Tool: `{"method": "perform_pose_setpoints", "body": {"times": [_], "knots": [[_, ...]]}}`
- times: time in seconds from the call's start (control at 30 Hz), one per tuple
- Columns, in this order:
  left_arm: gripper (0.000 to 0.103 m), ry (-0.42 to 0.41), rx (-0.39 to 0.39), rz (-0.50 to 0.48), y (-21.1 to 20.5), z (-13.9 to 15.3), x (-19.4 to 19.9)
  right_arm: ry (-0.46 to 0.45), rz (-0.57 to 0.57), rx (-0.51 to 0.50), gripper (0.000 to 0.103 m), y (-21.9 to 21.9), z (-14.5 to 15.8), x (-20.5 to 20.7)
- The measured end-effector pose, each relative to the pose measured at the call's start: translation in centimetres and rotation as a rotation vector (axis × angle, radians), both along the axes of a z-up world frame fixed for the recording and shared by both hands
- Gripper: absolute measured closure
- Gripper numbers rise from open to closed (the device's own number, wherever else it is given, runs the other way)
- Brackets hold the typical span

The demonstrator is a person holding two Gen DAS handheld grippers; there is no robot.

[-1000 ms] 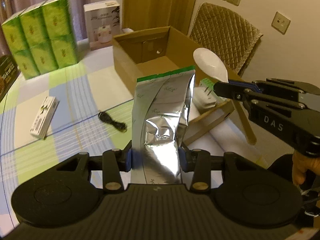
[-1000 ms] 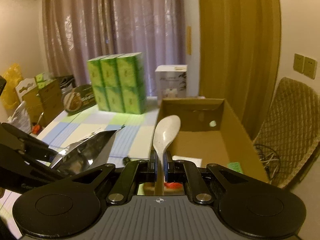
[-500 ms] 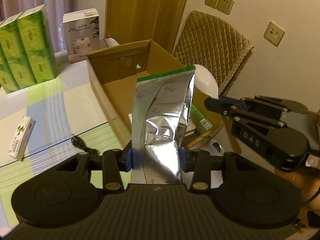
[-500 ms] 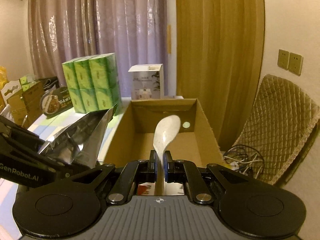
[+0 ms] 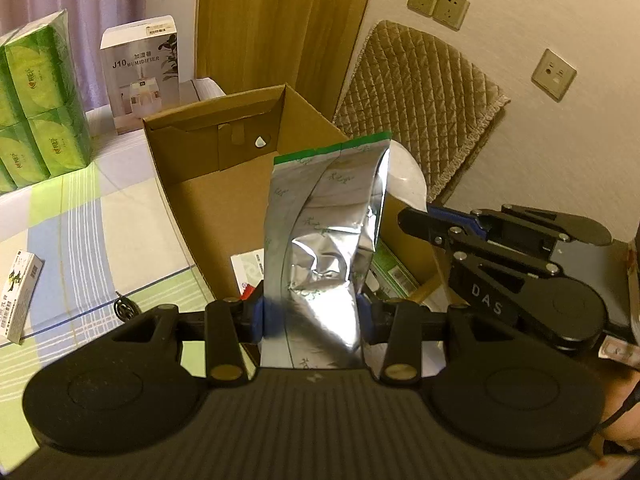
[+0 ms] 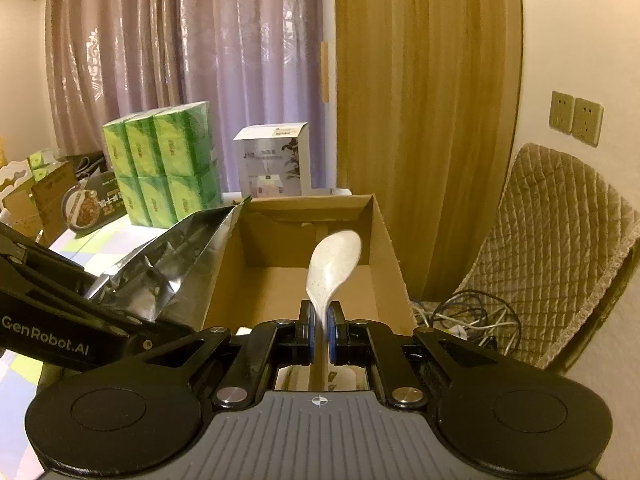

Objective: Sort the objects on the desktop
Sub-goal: 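Carry the foil bag and white spoon over the cardboard box with both tools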

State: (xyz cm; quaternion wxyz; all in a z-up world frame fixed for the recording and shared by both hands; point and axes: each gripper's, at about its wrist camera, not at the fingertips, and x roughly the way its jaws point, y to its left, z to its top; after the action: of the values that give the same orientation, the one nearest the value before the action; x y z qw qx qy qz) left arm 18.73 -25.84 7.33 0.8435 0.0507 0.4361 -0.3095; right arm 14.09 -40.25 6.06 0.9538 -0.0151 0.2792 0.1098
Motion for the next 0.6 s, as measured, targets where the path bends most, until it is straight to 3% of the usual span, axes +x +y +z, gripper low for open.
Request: {"method": "perform_pose_setpoints", "body": {"times": [0.6], "knots": [[0.065, 0.027, -0.013, 0.045, -0.8, -1.5, 4.1, 0.033, -0.002, 0.019, 0.1, -1.0, -1.5, 3.9]]}}
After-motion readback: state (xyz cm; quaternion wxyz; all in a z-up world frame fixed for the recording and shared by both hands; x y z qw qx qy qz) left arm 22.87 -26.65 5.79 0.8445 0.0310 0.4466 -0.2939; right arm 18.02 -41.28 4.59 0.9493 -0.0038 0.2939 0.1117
